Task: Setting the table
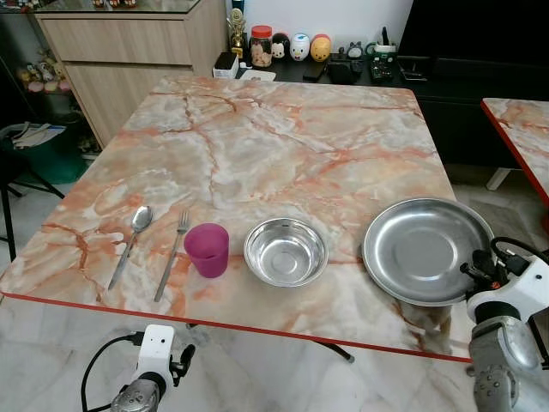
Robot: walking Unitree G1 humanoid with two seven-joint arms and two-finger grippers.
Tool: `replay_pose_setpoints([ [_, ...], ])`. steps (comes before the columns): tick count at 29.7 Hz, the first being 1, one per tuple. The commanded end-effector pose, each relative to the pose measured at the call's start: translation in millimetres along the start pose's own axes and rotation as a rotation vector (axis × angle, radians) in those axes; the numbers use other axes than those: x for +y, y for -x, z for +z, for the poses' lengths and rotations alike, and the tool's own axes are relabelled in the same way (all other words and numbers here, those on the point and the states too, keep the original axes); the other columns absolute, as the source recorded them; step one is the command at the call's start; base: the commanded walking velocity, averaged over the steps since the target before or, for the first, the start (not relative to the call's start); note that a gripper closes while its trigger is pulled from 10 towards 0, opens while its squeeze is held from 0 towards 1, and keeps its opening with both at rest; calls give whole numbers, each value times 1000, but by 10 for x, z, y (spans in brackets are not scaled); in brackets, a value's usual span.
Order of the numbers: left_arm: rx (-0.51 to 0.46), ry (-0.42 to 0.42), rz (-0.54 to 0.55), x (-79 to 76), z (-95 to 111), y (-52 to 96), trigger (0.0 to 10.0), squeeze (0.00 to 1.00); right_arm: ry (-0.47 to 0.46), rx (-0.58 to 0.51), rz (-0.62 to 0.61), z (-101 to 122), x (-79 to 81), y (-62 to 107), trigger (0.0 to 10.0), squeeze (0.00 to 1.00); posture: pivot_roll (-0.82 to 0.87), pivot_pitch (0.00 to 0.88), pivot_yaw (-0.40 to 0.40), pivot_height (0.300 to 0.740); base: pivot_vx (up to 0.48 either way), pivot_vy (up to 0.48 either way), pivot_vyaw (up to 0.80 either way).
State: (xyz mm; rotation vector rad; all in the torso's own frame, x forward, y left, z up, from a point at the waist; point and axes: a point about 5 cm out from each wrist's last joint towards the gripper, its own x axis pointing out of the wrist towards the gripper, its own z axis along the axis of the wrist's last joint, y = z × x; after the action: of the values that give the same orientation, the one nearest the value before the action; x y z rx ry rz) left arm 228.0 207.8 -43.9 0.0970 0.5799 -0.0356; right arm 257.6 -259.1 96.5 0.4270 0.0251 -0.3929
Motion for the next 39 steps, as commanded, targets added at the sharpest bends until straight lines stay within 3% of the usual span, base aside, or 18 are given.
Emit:
replay_pose_setpoints([
  [1,13,-13,5,-2,-45,19,10000,0,-22,-58,17,93,32,9,10000,0,-5,52,-10,740,0,0,0],
  [6,8,-27,38,19,-56,30,10000,0,-116,-134,54,158,114,37,10000,0,-6,47,-9,740,0,0,0],
  [11,15,-24,43,25,-72,35,10000,0,-145,-188,95,251,157,45,10000,0,-10,39,-5,740,0,0,0],
  [17,16,-30,46,25,-69,33,10000,0,-130,-192,90,269,129,37,10000,0,-11,28,-2,740,0,0,0],
  [39,50,-29,60,39,-137,57,10000,0,-111,-207,128,319,160,28,10000,0,-9,24,-5,740,0,-287,0],
])
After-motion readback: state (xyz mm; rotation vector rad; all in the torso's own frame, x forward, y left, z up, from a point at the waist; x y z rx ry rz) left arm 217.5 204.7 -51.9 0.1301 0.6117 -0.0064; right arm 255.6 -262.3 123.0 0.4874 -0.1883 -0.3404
